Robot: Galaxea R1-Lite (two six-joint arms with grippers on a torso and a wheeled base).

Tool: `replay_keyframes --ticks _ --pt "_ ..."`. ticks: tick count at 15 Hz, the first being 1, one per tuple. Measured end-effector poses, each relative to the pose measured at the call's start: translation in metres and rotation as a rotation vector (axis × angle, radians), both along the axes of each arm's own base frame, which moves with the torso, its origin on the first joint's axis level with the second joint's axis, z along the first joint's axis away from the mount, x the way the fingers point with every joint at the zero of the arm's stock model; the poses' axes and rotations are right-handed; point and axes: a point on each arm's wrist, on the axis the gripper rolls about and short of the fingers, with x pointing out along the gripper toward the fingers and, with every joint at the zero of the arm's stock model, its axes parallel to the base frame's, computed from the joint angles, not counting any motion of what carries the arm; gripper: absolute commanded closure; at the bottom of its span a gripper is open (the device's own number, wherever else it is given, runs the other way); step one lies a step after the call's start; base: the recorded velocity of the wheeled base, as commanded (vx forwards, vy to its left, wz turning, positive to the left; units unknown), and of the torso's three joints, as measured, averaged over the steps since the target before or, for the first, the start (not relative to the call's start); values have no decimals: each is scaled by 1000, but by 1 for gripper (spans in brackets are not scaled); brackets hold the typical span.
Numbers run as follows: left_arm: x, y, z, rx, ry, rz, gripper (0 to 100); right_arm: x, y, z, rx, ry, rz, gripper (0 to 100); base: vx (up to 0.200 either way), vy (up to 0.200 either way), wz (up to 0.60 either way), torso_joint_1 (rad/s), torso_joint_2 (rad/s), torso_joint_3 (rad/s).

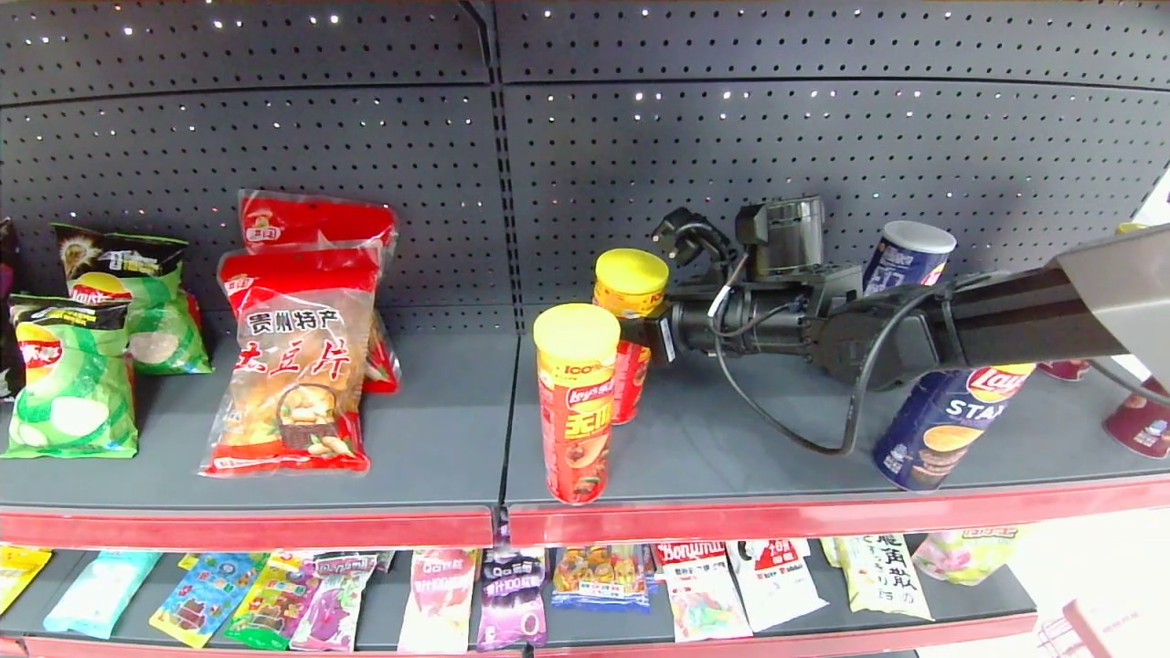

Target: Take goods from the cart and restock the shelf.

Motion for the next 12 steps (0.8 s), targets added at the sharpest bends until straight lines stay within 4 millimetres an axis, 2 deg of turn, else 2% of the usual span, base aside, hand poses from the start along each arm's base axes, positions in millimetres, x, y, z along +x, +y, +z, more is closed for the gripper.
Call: replay_keyframes --ticks 4,5,12 --pt "0 0 0 0 0 0 0 2 2 0 1 -4 2 100 0 0 0 0 0 0" --pt "0 0 0 0 0 -1 0 2 3 -1 0 -3 0 0 0 0 0 0 0 0" --pt "0 0 0 0 0 0 0 2 2 -2 -1 -3 -4 0 0 0 0 0 0 0"
